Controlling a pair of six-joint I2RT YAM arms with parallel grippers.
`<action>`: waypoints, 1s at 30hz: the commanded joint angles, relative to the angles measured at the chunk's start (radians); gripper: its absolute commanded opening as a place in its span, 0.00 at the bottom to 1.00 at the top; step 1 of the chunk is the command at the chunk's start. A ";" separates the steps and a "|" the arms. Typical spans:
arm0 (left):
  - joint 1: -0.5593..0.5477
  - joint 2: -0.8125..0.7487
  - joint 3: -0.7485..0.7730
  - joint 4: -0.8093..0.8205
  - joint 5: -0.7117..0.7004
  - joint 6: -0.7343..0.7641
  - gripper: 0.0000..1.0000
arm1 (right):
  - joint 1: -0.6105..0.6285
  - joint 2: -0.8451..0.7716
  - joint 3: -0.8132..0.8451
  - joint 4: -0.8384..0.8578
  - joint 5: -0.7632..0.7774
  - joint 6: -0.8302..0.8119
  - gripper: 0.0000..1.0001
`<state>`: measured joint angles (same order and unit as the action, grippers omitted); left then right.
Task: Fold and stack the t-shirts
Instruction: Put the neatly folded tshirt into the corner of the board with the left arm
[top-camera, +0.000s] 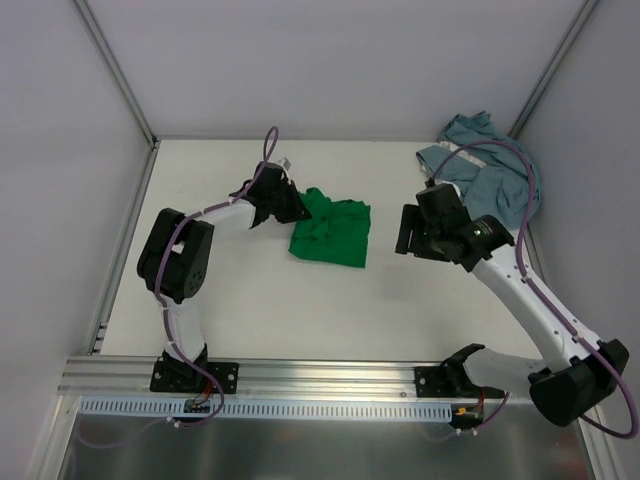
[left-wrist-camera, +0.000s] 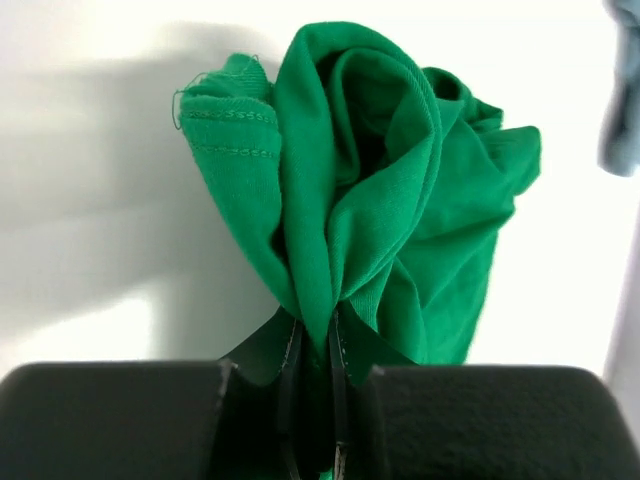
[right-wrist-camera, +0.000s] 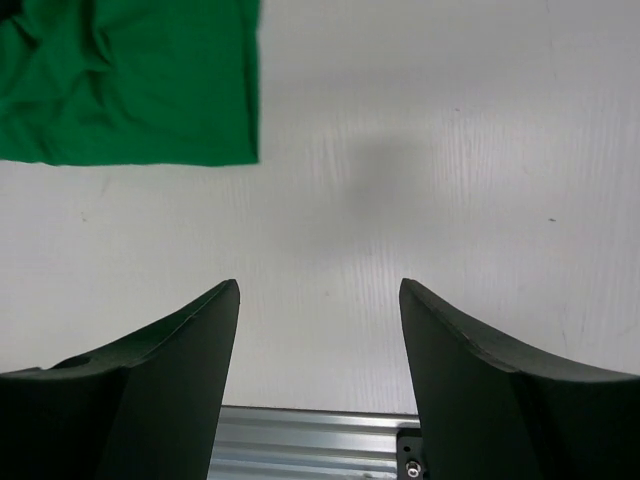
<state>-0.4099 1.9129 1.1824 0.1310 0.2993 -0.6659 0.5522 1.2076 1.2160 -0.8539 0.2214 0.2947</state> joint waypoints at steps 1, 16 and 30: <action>0.025 -0.045 0.087 -0.214 -0.121 0.184 0.00 | -0.031 -0.095 -0.091 -0.028 -0.002 -0.022 0.69; 0.175 0.225 0.569 -0.655 -0.454 0.465 0.00 | -0.077 -0.398 -0.360 0.015 -0.163 -0.017 0.71; 0.345 0.500 1.012 -0.728 -0.641 0.690 0.00 | -0.100 -0.388 -0.470 0.044 -0.257 -0.071 0.72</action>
<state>-0.0849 2.3810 2.1040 -0.5636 -0.2672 -0.0666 0.4641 0.7994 0.7525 -0.8452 0.0006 0.2565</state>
